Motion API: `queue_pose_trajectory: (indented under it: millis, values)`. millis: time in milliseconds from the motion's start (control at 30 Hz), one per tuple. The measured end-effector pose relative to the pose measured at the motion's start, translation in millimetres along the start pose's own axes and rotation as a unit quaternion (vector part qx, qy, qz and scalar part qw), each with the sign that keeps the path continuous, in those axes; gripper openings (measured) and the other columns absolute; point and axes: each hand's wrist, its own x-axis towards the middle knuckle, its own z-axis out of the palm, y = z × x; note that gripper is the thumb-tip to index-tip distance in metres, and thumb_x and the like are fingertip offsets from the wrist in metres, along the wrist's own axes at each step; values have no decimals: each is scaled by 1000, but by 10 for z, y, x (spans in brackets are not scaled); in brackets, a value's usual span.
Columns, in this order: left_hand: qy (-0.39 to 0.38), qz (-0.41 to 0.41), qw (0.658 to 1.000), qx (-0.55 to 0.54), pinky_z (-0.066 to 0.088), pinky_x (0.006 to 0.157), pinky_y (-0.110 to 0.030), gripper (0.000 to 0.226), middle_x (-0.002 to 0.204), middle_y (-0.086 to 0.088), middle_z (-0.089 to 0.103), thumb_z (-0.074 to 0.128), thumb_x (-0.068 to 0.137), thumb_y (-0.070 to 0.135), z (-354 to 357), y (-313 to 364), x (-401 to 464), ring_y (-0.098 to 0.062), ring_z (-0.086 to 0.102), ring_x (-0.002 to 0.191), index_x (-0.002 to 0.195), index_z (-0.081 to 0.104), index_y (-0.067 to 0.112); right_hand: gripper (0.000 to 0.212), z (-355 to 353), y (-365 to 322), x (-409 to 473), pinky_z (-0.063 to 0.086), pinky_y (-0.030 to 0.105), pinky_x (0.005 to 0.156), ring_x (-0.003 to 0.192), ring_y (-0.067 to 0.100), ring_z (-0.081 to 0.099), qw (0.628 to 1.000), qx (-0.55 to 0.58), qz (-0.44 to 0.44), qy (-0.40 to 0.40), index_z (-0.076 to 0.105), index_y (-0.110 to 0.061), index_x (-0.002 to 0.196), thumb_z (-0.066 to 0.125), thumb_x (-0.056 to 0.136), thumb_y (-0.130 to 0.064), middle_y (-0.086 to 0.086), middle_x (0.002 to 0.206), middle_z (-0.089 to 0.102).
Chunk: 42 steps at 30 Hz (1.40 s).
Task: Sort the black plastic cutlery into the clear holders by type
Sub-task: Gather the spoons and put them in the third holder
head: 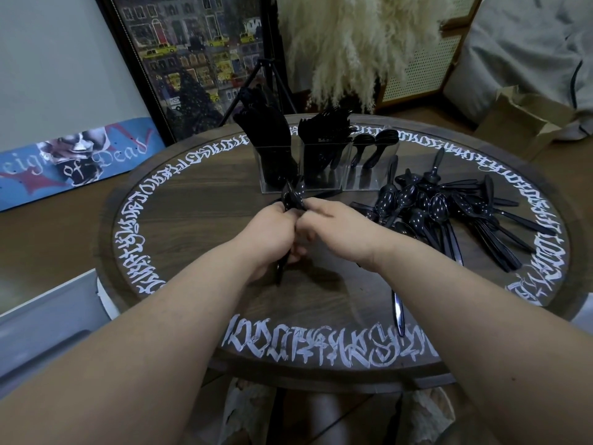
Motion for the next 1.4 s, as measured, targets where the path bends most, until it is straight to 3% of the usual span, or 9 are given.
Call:
queue_pose_trajectory:
  millis: [133,233,333,533,767,933,1067,1233,1400]
  values:
    - [33,14,998,42,35,47,-23,18,58,2,38,43,99,27,-32,30,33,-12,36,47,85,49,18,38,-120,31,30,31,26,57,54,8,41,991,31,14,129,67,-22,87,34,100,-36,-5,61,50]
    - [22,27,998,53,37,49,-25,18,60,1,38,43,100,26,-68,19,39,-13,36,50,87,51,17,33,-172,92,65,31,24,56,54,5,40,982,60,10,180,68,-23,82,40,99,-28,-14,48,48]
    - [10,33,998,58,33,50,-25,20,62,-1,39,39,101,19,-79,-8,30,-13,37,51,84,49,14,23,-192,115,54,38,27,56,52,10,45,971,112,32,210,64,-10,78,48,94,-15,-2,56,51]
    - [-22,25,996,84,38,59,-25,23,74,0,56,37,102,20,-96,-28,-11,-12,57,66,84,51,18,13,-185,64,3,37,22,50,55,14,56,964,212,61,152,51,-13,84,47,95,-6,6,63,65]
    - [-74,3,997,18,47,73,-35,19,83,-8,66,36,104,24,-43,1,-86,-23,64,73,102,53,16,22,-125,68,11,44,18,48,50,9,52,953,255,60,155,60,-9,68,62,89,-2,4,61,56]
    - [-83,3,996,-13,35,51,-26,21,60,-5,53,36,103,24,-15,17,-75,-14,43,46,94,51,13,24,-120,68,30,46,22,50,49,11,56,946,262,30,186,51,-10,70,66,85,0,8,61,59]
    - [-92,-4,996,-23,28,51,-25,31,54,1,44,35,103,30,-15,43,-92,-10,33,42,82,51,13,20,-139,125,34,49,21,52,54,11,59,957,181,16,228,55,-9,80,74,80,-6,6,65,61]
    - [-101,6,995,9,26,50,-25,36,53,1,41,34,103,32,14,45,-97,-11,30,44,78,51,13,19,-147,94,33,52,21,53,53,13,59,948,208,-13,242,58,-12,74,67,85,1,0,56,60]
    - [-102,18,988,117,30,50,-26,34,57,4,40,38,101,38,-19,46,-81,-10,35,49,76,47,17,8,-184,126,11,57,26,59,56,13,62,959,130,-38,248,68,-11,80,69,85,-5,3,62,65]
